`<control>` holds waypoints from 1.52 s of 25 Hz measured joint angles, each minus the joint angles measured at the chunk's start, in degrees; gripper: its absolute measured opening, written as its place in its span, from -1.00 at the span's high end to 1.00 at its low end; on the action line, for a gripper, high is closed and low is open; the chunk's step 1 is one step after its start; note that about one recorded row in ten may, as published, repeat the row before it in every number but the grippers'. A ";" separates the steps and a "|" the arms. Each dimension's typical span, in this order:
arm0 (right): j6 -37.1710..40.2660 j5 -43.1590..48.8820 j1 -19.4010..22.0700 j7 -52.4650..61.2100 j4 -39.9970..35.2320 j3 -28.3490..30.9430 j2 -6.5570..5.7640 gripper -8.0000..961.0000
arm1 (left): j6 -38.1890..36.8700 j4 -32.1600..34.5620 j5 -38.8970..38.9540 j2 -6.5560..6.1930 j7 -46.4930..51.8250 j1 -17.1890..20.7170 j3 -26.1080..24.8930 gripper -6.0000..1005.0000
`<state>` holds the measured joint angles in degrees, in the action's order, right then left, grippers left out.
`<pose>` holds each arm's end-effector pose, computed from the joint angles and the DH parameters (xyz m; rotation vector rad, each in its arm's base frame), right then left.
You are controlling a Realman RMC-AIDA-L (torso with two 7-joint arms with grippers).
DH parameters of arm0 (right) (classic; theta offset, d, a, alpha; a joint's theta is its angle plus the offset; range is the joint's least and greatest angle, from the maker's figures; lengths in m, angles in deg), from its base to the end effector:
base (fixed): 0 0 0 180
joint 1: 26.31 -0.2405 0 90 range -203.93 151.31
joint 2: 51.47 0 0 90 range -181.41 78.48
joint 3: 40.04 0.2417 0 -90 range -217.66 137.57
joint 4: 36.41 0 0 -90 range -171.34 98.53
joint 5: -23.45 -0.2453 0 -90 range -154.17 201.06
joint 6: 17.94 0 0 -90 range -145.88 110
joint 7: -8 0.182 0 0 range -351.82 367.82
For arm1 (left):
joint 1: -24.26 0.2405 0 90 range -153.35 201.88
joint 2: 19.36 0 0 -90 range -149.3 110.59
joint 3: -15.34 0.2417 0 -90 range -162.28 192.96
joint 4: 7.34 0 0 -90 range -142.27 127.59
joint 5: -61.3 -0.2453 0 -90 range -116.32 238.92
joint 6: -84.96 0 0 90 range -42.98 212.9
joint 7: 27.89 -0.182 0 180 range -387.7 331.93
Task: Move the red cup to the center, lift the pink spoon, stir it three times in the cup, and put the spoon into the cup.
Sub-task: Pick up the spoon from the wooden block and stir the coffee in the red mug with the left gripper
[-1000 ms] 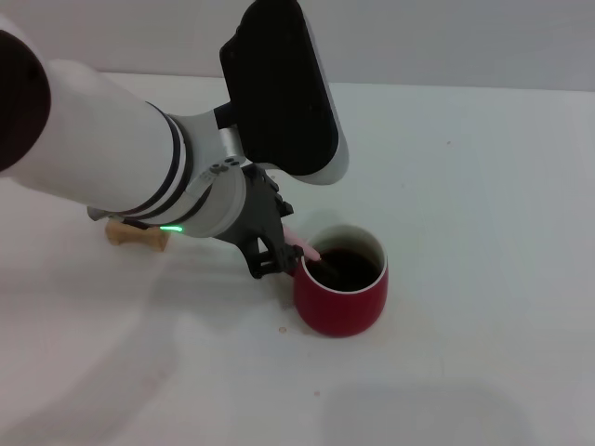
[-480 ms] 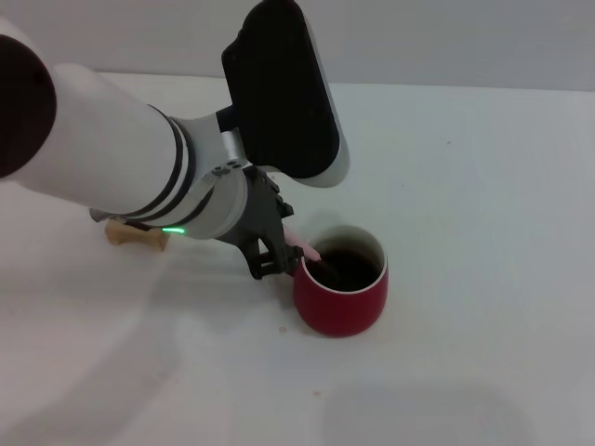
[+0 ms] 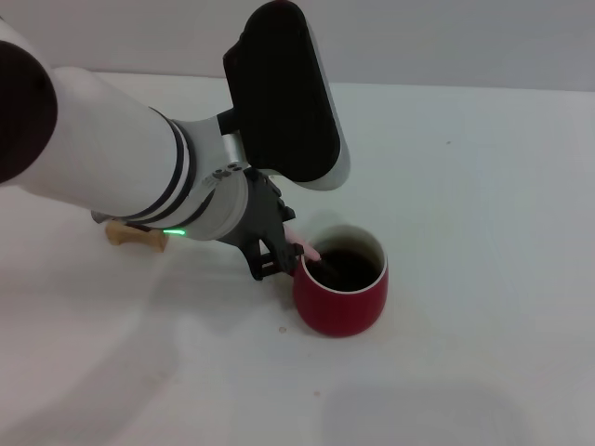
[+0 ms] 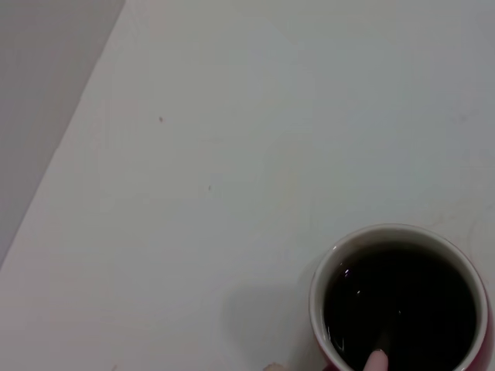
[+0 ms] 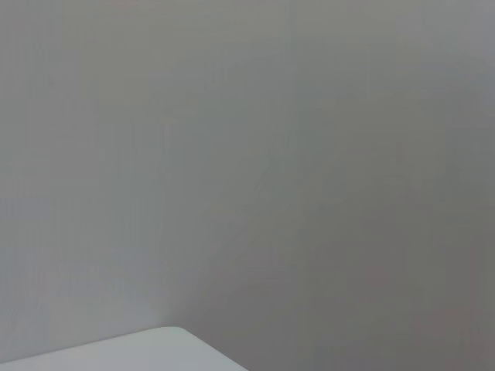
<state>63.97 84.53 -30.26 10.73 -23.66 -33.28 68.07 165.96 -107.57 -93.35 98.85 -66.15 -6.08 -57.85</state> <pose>0.4667 0.1862 0.0195 -0.9407 0.7896 0.4124 -0.0702 0.3461 -0.0673 -2.6610 0.0310 0.5216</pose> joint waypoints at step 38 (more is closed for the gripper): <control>0.00 0.00 -0.02 0.00 0.64 -0.70 0.05 0.99 | 1.52 -3.84 -4.36 0.13 -1.36 -0.16 4.60 0.94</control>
<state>63.97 84.53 -30.28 10.72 -23.02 -33.98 68.12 167.48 -111.41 -97.71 98.99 -67.52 -6.24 -53.25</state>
